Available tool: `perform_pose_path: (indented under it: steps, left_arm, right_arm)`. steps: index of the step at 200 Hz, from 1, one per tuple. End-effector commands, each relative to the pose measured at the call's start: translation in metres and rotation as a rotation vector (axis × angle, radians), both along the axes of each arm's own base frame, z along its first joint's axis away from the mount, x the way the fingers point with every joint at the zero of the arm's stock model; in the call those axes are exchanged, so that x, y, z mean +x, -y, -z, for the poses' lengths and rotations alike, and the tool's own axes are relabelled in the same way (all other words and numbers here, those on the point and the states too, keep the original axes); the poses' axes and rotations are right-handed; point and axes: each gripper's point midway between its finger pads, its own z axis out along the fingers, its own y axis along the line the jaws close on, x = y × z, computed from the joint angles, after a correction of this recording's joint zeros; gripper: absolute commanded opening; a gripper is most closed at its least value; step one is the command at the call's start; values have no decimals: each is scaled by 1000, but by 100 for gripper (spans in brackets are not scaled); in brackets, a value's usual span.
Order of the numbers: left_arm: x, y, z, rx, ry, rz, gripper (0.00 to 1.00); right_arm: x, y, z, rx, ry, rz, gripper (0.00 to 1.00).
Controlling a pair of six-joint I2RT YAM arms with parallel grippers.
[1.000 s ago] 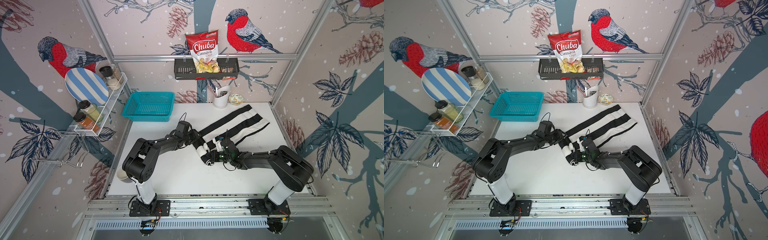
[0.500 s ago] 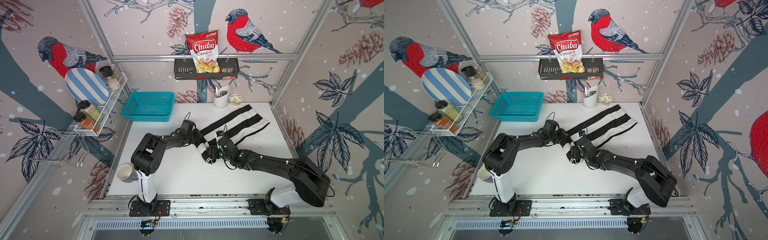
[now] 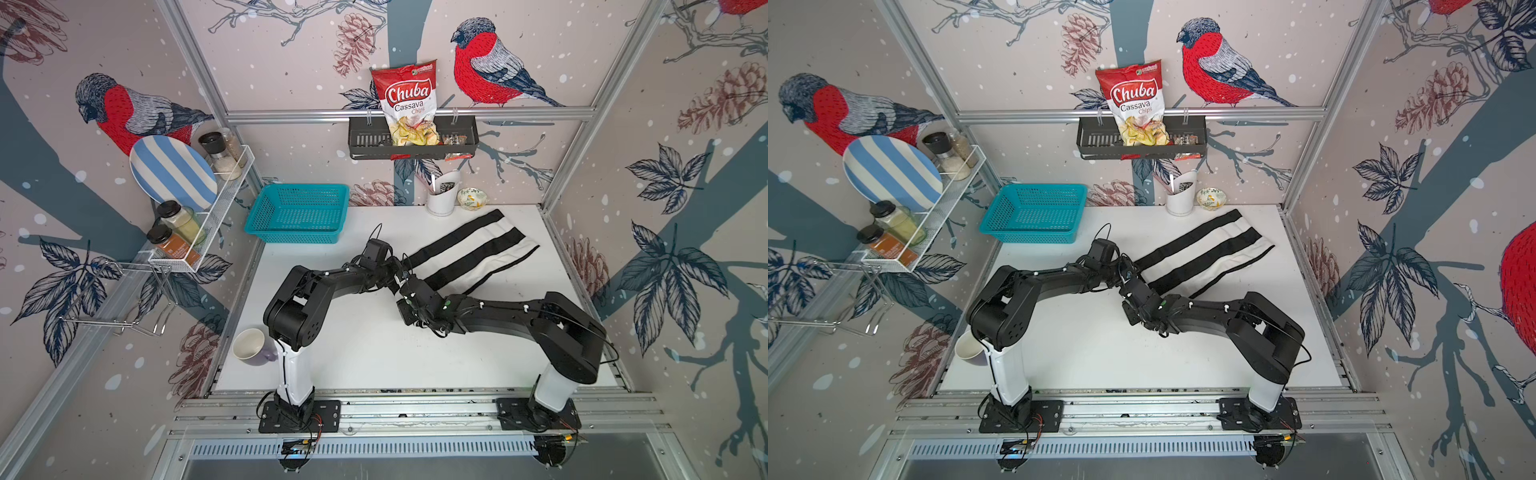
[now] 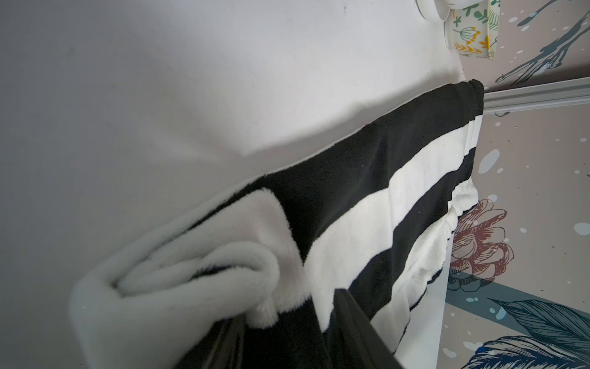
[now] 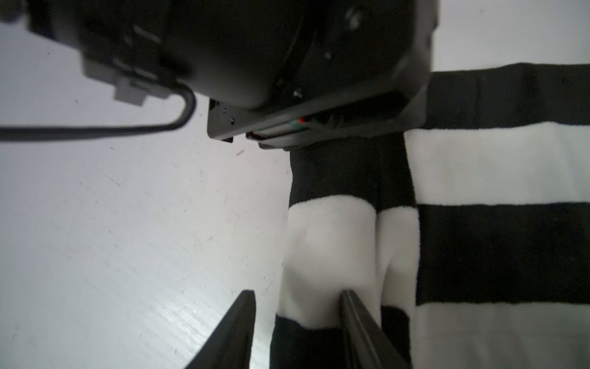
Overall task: Roll up the pillowcase
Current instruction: Roll the pillowcase at the center of the board.
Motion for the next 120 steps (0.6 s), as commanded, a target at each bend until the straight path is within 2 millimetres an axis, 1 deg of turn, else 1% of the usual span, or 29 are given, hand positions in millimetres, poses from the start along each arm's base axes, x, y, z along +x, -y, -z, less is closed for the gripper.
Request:
perform_pose_path:
  steps: [1, 15, 20, 29, 63, 76, 83, 97, 120]
  left_arm:
    - [-4, -3, 7, 32, -19, 11, 49]
    - [-4, -3, 7, 32, -18, 13, 49]
    - [-4, -3, 7, 31, -18, 14, 49]
    - [-4, -3, 7, 31, -19, 16, 49]
    - [-3, -1, 8, 29, -19, 21, 50]
    - [-3, -1, 8, 26, -19, 23, 50]
    - [-3, 0, 8, 27, -20, 25, 51]
    - [-3, 1, 8, 26, -19, 30, 51]
    - [-2, 0, 6, 31, -13, 33, 53]
  right_arm:
    - [4, 9, 14, -83, 13, -3, 53]
    - [3, 17, 26, -134, 16, 7, 63]
    - [2, 20, 30, -152, 22, 11, 65]
    - [2, 25, 37, -178, 25, 19, 65]
    - [2, 43, 51, -272, 56, 54, 66]
    - [2, 48, 56, -297, 63, 61, 63]
    - [2, 49, 58, -307, 63, 63, 59]
    - [0, 49, 63, -305, 48, 58, 46]
    - [-6, 41, 67, -251, -3, 42, 11]
